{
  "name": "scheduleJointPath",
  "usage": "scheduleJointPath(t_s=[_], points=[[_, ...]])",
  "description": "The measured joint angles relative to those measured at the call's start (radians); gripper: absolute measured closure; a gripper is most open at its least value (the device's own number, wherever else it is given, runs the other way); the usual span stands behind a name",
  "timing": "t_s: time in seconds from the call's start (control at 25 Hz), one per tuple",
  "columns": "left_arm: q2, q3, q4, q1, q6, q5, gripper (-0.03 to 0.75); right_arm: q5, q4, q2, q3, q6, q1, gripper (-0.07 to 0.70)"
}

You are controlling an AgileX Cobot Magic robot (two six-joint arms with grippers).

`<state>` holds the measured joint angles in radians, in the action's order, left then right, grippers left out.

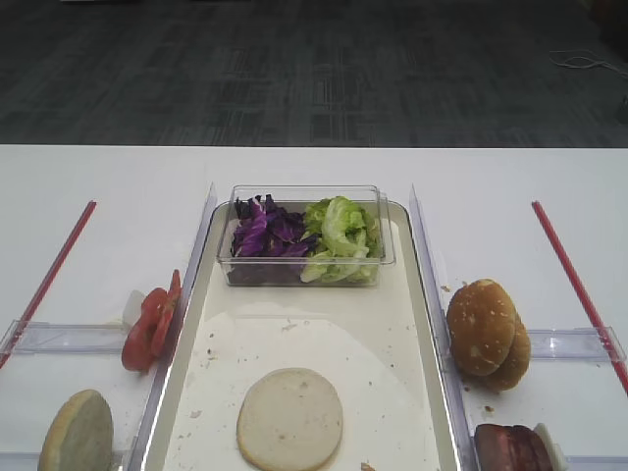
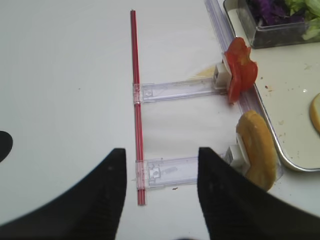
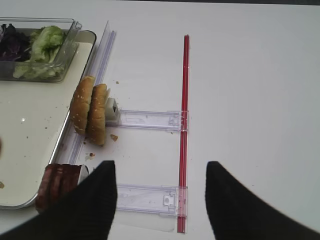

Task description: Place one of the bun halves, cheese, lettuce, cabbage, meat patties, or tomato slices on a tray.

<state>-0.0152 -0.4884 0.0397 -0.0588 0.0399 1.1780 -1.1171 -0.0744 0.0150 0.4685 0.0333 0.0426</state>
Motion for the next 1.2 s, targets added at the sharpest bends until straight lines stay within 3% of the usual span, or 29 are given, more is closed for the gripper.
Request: scheduleJointPath(t_s=[1.2], points=[[0.000,0.000,-0.050,0.000,0.002,0.000,0.330,-0.002,0.000,0.000,0.000,-0.004,0.000,0.223]])
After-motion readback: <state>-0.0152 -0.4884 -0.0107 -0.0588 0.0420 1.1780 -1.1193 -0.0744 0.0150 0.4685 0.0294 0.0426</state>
